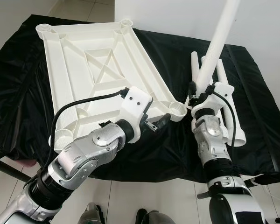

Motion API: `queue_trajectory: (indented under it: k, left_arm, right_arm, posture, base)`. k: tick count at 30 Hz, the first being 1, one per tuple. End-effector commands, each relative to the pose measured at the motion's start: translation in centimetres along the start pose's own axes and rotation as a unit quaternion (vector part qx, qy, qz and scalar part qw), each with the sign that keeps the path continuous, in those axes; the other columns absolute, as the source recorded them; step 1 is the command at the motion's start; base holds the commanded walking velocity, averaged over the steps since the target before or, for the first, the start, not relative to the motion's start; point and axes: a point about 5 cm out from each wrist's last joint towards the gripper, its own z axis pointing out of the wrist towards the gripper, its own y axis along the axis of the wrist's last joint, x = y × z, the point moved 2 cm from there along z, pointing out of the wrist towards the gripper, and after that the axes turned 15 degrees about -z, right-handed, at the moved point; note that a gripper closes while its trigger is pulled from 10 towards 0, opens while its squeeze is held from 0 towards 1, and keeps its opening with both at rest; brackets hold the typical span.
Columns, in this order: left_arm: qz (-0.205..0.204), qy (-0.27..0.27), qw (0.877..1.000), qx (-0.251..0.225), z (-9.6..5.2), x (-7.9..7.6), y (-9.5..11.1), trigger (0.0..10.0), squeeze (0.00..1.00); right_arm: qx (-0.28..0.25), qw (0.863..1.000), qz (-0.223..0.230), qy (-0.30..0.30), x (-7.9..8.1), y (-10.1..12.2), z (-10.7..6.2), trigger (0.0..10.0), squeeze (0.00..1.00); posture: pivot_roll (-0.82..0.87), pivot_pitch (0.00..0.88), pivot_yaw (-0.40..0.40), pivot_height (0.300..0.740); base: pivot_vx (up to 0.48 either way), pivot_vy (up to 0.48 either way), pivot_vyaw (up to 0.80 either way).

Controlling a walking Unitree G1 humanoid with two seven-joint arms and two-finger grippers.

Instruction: Building children table

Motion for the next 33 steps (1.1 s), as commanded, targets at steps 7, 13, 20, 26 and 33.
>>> queue_trajectory:
  k: [7,13,20,26,33]
  left_arm:
    - [-0.026,-0.110,0.993,0.023,0.0,-0.9,0.0,10.0,0.27]
    - [-0.056,-0.120,0.991,0.007,0.7,0.0,1.3,10.0,1.00]
    - [-0.078,-0.162,0.983,-0.024,1.7,-0.3,3.9,10.0,1.00]
    - [-0.087,-0.209,0.973,-0.040,2.3,-0.7,6.0,10.0,0.00]
    - [-0.102,-0.237,0.965,-0.051,3.0,-0.9,7.5,10.0,0.00]
  right_arm:
    - [-0.001,0.999,0.000,0.032,0.6,0.1,-0.2,10.0,0.00]
    - [-0.026,0.994,-0.009,0.103,1.6,0.5,-0.9,10.0,0.00]
    - [-0.052,0.982,-0.011,0.180,2.1,1.3,-1.5,10.0,0.00]
    - [-0.062,0.964,-0.008,0.258,2.9,1.8,-2.3,10.0,0.00]
    - [-0.063,0.934,-0.009,0.352,4.4,1.8,-3.9,10.0,0.00]
  posture:
    - [0.12,0.171,-0.092,0.740]
    - [0.12,0.166,-0.093,0.740]
    - [0.11,0.152,-0.095,0.740]
    - [0.11,0.144,-0.097,0.740]
    - [0.11,0.133,-0.097,0.740]
  base:
    - [0.000,0.000,0.00]
    - [0.000,0.000,0.00]
    - [0.000,0.000,0.00]
    - [0.000,0.000,0.00]
    - [0.000,0.000,0.00]
